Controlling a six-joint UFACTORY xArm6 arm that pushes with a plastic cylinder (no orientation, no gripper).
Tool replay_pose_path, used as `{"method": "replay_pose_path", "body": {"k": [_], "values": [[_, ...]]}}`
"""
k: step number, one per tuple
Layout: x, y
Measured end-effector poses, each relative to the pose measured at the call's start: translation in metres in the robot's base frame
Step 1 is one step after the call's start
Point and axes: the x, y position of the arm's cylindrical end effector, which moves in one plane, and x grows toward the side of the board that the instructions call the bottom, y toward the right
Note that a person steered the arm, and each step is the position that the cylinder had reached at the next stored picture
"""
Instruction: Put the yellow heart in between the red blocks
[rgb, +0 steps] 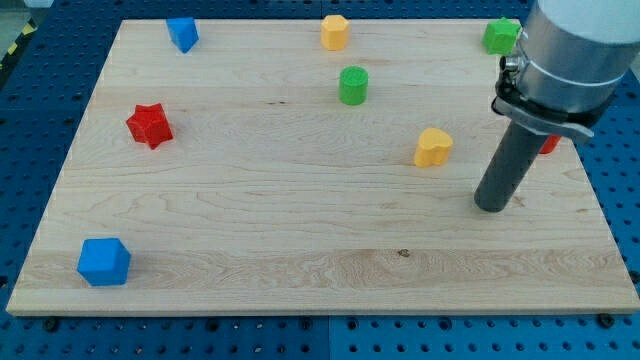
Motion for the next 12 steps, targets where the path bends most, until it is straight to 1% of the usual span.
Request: {"method": "replay_pose_path", "body": {"k": [1, 2, 3, 4, 6, 7, 8, 9, 11, 12], "values": [[-0.024, -0.011], [-0.033, -0.033], [-0.034, -0.039], [-0.056, -0.04], [-0.057, -0.047], [-0.053, -0.074], [-0.054, -0.114], [-0.071, -0.152], [-0.097, -0.147], [-0.097, -0.139]]}}
